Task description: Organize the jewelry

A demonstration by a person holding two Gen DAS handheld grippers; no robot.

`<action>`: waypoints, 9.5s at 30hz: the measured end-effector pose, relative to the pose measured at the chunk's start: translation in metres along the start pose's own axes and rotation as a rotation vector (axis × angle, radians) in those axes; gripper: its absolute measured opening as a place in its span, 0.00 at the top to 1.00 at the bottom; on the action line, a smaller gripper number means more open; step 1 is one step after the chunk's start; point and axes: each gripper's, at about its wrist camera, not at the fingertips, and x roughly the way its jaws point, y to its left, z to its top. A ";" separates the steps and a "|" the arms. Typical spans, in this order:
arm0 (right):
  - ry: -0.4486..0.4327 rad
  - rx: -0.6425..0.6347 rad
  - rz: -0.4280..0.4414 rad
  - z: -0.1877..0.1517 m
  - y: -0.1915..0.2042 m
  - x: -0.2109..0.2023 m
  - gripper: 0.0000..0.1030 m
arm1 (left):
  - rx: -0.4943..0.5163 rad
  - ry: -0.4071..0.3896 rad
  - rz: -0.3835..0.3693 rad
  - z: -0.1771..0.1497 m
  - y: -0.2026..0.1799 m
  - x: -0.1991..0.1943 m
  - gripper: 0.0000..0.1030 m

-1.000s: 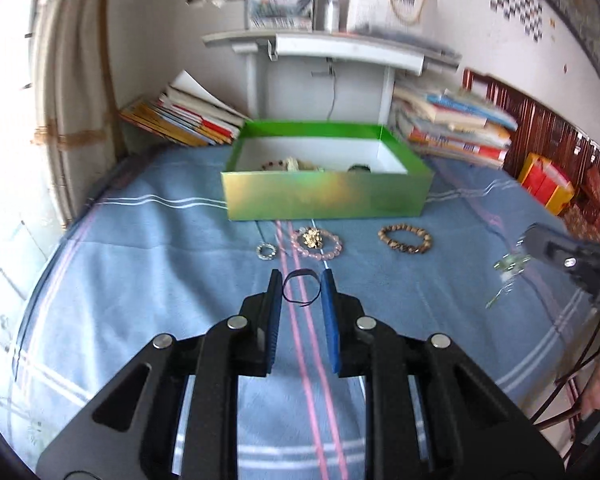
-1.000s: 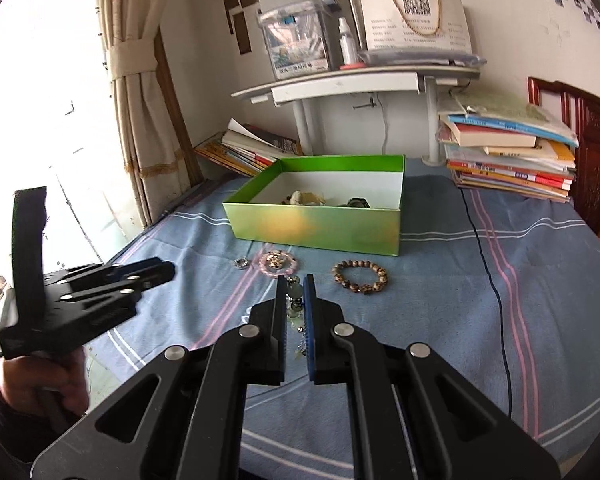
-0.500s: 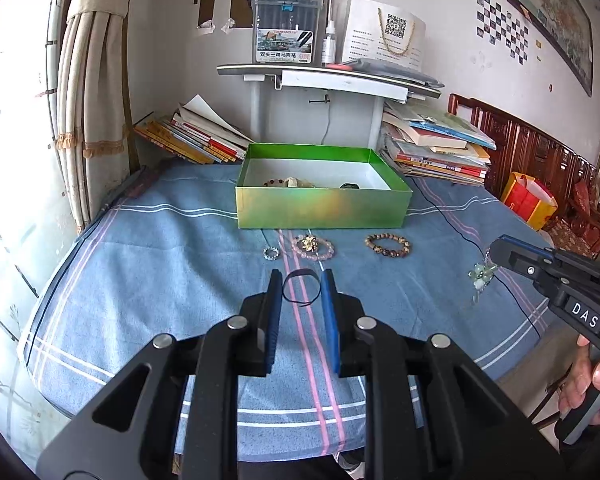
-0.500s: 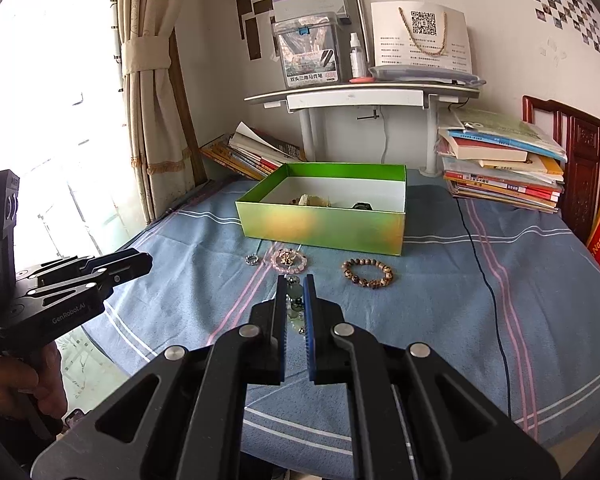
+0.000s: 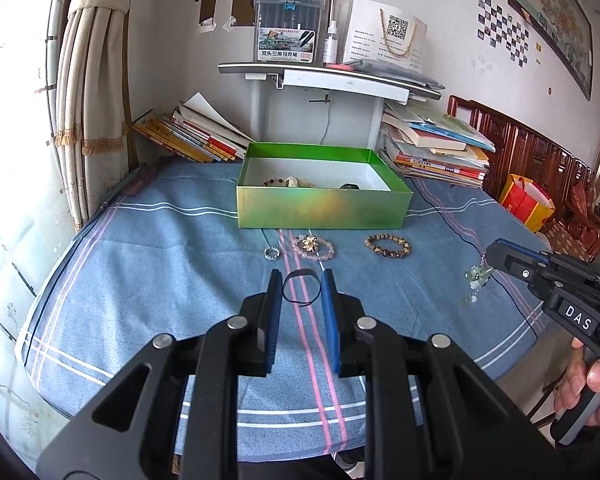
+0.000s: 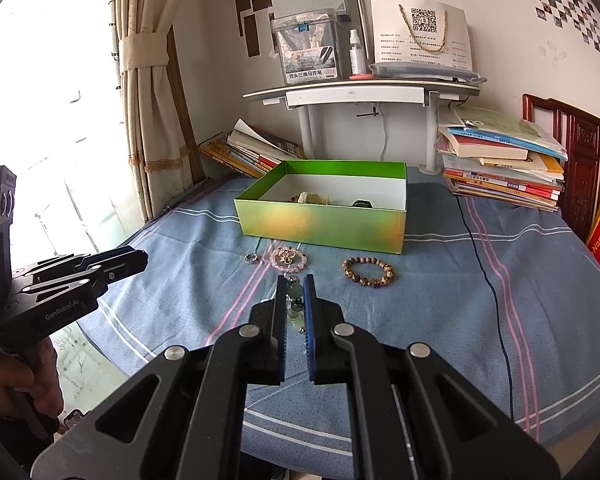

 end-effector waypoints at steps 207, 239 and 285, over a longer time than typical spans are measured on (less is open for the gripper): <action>0.101 0.017 -0.046 0.007 -0.055 0.038 0.89 | 0.211 0.244 -0.086 0.007 -0.065 0.160 0.33; 0.071 0.003 -0.006 0.013 -0.041 0.029 0.89 | 0.058 0.052 0.011 0.019 -0.025 0.040 0.81; 0.042 0.004 -0.005 0.045 -0.042 0.056 0.89 | 0.079 0.017 -0.023 0.065 -0.013 0.055 0.80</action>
